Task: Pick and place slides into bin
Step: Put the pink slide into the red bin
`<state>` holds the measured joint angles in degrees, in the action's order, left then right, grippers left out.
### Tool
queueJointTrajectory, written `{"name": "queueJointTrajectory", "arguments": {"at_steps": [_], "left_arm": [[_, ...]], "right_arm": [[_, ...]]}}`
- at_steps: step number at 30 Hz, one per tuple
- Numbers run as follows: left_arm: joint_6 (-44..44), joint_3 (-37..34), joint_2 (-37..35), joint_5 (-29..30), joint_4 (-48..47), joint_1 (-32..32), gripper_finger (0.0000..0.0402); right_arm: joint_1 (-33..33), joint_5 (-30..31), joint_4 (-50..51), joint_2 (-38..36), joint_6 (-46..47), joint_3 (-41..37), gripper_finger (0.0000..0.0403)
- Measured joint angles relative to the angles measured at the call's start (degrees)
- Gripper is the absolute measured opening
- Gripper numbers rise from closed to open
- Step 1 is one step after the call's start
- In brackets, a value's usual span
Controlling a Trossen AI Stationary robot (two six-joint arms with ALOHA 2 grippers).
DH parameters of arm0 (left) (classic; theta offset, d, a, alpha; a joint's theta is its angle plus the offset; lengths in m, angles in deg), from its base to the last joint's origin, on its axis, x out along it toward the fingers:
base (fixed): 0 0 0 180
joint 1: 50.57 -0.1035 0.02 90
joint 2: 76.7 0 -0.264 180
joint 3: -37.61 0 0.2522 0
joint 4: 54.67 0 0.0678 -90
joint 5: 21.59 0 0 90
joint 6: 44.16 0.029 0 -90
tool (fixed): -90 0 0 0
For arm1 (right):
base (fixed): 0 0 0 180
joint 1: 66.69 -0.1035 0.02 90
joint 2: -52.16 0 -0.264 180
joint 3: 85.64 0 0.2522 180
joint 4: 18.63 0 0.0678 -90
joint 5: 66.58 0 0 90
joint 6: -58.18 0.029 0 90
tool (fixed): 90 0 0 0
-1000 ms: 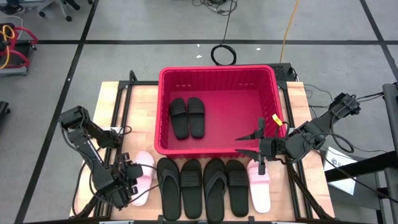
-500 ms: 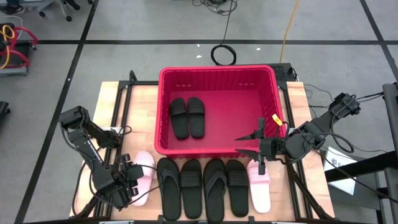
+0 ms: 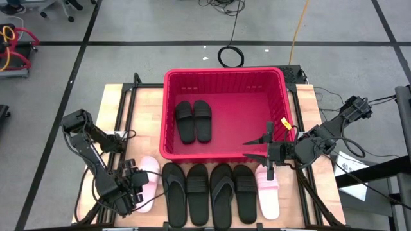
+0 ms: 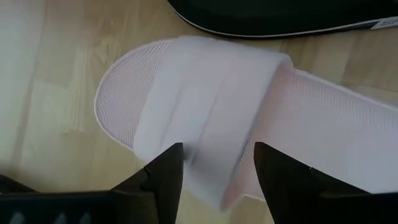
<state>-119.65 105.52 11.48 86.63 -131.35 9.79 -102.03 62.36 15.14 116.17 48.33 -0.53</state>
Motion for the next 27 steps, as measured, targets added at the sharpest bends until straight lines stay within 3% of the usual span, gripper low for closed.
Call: {"name": "queueJointTrajectory", "arguments": {"at_steps": [12, 15, 21, 27], "left_arm": [[3.0, -1.55, 0.0, 0.31, -0.02, 0.0, 0.0181], [3.65, -1.55, 0.0, 0.1, -0.03, 0.0, 0.0144], [1.94, -1.55, -0.02, 0.11, -0.02, 0.0, 0.0024], [0.79, -1.5, -0.04, -1.06, -0.04, -0.95, 0.0005]], "right_arm": [[0.01, 0.01, -0.01, 0.0, 0.0, 0.0, 0.0144], [0.01, 0.02, -0.01, 0.0, 0.11, 0.0, 0.0144], [0.01, 0.02, -0.01, 0.0, 0.15, 0.0, 0.0144], [0.0, 0.02, -0.01, 0.0, 0.17, 0.0, 0.0144]]}}
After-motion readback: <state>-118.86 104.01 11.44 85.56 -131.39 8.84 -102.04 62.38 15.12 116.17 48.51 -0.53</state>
